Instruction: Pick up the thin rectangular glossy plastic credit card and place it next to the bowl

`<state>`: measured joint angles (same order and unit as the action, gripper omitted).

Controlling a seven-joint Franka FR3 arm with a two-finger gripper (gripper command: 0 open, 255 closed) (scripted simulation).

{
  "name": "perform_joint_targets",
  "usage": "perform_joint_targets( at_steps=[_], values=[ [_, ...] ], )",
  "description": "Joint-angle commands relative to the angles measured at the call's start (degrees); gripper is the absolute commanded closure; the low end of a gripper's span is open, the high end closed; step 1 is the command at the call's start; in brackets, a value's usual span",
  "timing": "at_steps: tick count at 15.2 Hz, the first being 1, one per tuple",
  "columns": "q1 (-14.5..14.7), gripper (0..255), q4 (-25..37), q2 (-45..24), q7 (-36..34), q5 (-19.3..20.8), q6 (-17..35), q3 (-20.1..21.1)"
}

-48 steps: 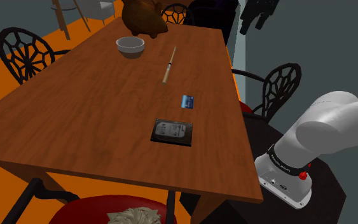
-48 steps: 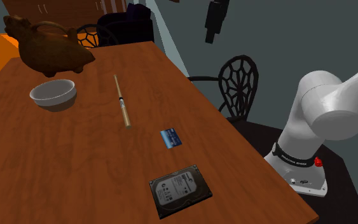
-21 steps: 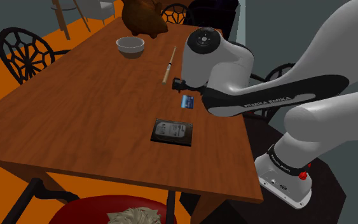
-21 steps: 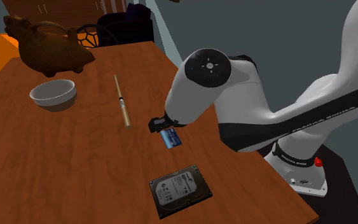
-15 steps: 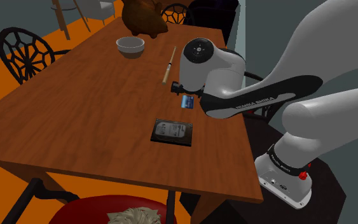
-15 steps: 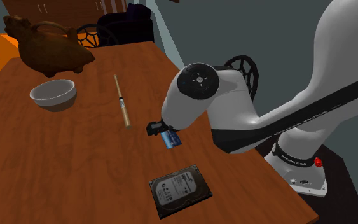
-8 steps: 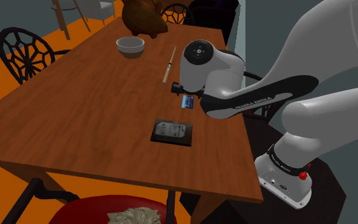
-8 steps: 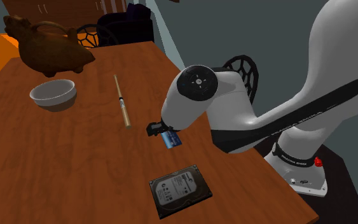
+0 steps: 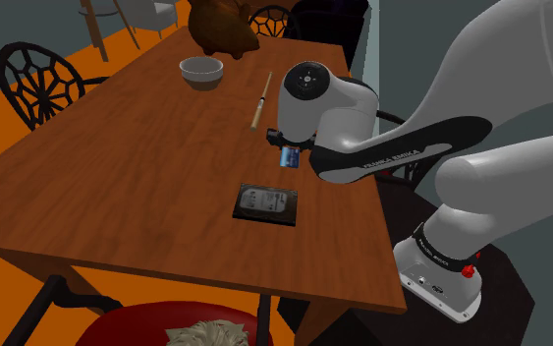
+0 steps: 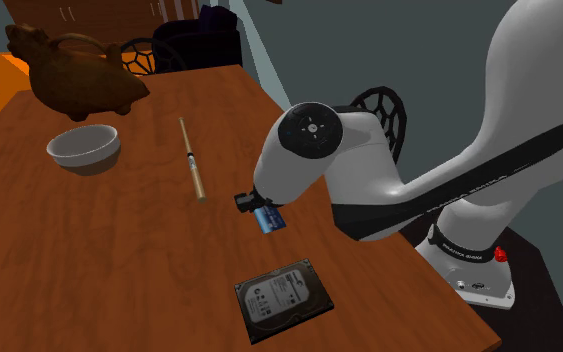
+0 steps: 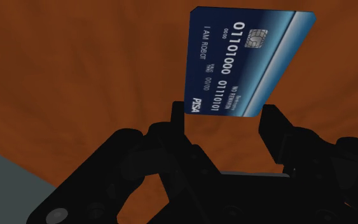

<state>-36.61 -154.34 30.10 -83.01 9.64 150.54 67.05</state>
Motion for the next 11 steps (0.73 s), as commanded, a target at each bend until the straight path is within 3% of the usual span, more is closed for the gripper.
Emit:
perform_joint_targets(
  at_steps=[1, 3, 11],
  values=[
    [0.0, 255, 0.0, 0.0, 0.0, 0.0, 0.0, 0.0],
    [0.0, 255, 0.0, 0.0, 0.0, 0.0, 0.0, 0.0],
    [7.2, 255, 1.9, 3.1, 5.2, -2.9, -6.3, -8.3]
  ],
)
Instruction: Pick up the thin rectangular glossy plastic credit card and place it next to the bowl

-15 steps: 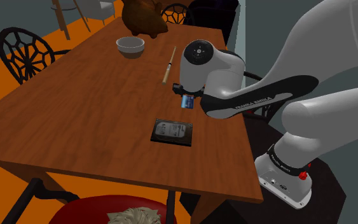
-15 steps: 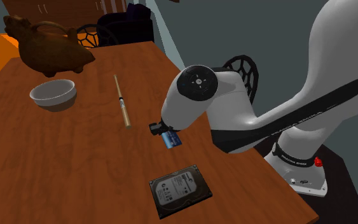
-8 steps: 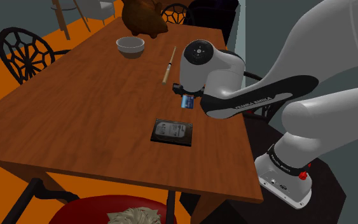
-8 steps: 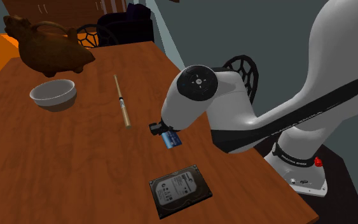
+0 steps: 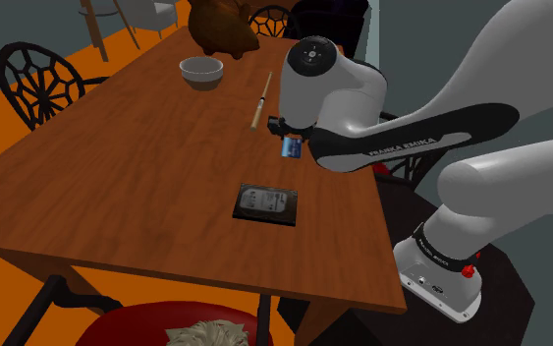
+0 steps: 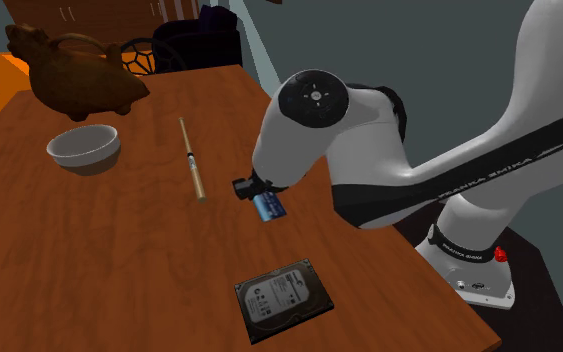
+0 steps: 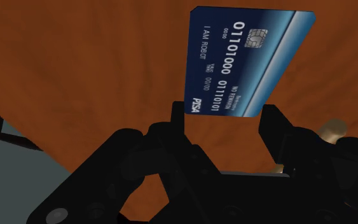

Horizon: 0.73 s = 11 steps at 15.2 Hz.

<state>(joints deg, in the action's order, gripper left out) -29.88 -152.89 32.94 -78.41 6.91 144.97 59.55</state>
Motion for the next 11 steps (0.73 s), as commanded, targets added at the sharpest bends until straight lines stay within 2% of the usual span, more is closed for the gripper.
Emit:
perform_joint_targets(
  at_steps=[1, 11],
  values=[
    [1.2, 255, 0.7, 0.7, 1.2, -0.5, -1.6, -1.6],
    [5.9, 255, 4.4, 4.3, 6.3, -2.6, -9.3, -8.3]
  ],
)
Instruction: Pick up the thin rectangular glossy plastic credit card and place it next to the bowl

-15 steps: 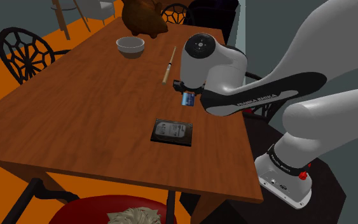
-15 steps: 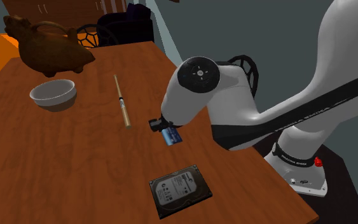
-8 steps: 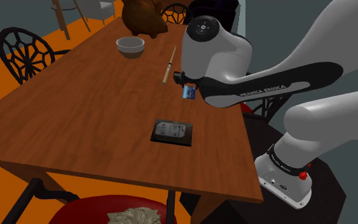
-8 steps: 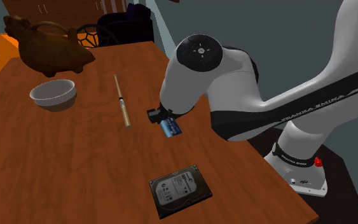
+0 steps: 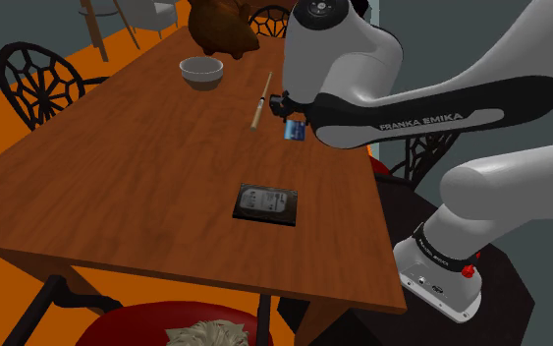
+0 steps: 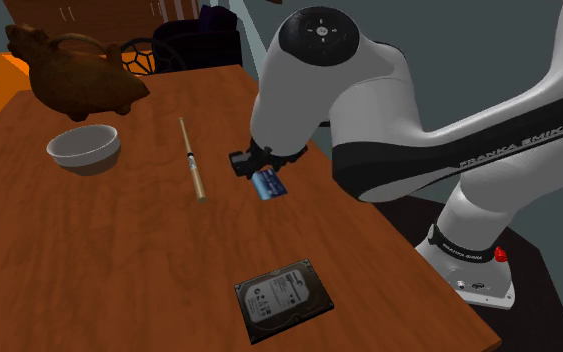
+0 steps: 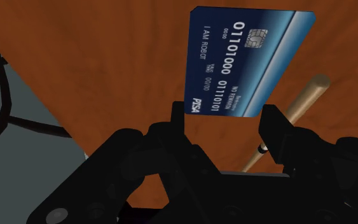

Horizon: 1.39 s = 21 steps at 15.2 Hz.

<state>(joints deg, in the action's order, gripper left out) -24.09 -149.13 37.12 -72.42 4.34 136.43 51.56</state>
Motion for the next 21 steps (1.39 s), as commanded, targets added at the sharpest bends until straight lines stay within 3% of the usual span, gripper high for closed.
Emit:
perform_joint_targets(
  at_steps=[1, 10, 17, 19, 21],
  values=[
    [0.4, 255, 1.1, 0.4, 0.8, -0.2, -1.5, -0.9],
    [2.1, 255, 5.1, 2.5, 4.2, -0.8, -7.6, -4.7],
    [-15.1, 255, 19.4, -13.8, -1.4, 9.4, -5.7, 7.9],
    [-21.5, 255, 24.2, -19.2, -4.2, 14.3, -6.5, 14.0],
    [-30.4, 255, 29.5, -26.6, -8.6, 21.7, -8.8, 23.5]
  ],
)
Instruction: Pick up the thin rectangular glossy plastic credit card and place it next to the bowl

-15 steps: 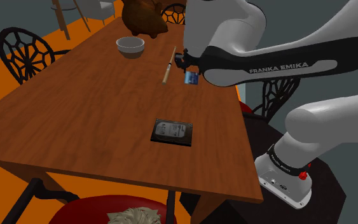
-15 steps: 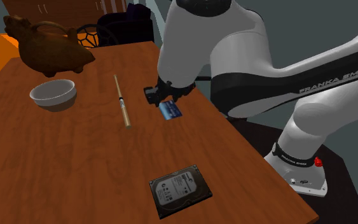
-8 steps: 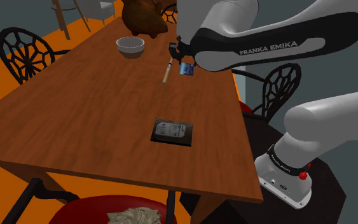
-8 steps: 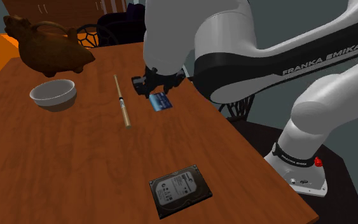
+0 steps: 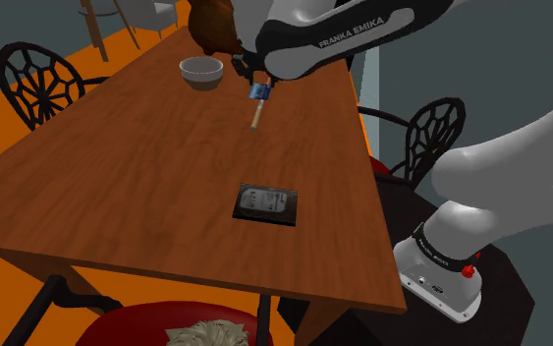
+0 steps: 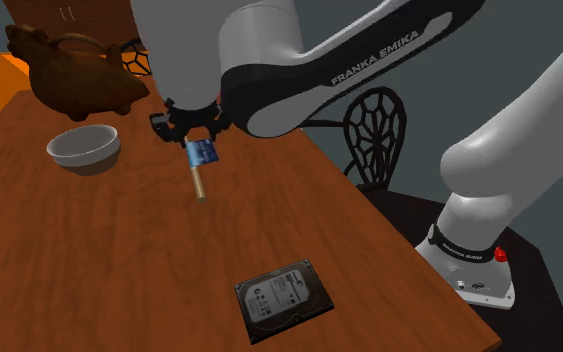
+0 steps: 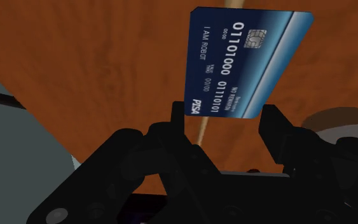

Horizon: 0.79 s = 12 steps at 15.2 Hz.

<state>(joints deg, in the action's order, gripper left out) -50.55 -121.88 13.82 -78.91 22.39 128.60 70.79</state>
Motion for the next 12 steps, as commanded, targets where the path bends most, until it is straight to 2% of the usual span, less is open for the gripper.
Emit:
perform_joint_targets(
  at_steps=[1, 2, 3, 5, 6, 9, 12],
  values=[
    [-13.7, 255, 5.4, -10.4, -6.8, 11.6, -4.1, 15.8],
    [-24.3, 255, 6.4, 9.8, 10.6, -14.3, 2.3, 19.2],
    [-37.7, 255, 9.8, -1.7, 0.5, 1.5, -1.1, 36.0],
    [-45.3, 255, 14.8, 5.7, 6.8, -7.4, 0.0, 40.3],
    [-49.1, 255, 17.6, 8.4, 9.0, -10.4, -0.1, 42.6],
    [-59.2, 255, 27.0, 15.6, 13.9, -17.2, -1.8, 48.8],
    [-68.1, 255, 38.0, 22.4, 17.3, -22.4, -4.9, 53.7]
  ],
)
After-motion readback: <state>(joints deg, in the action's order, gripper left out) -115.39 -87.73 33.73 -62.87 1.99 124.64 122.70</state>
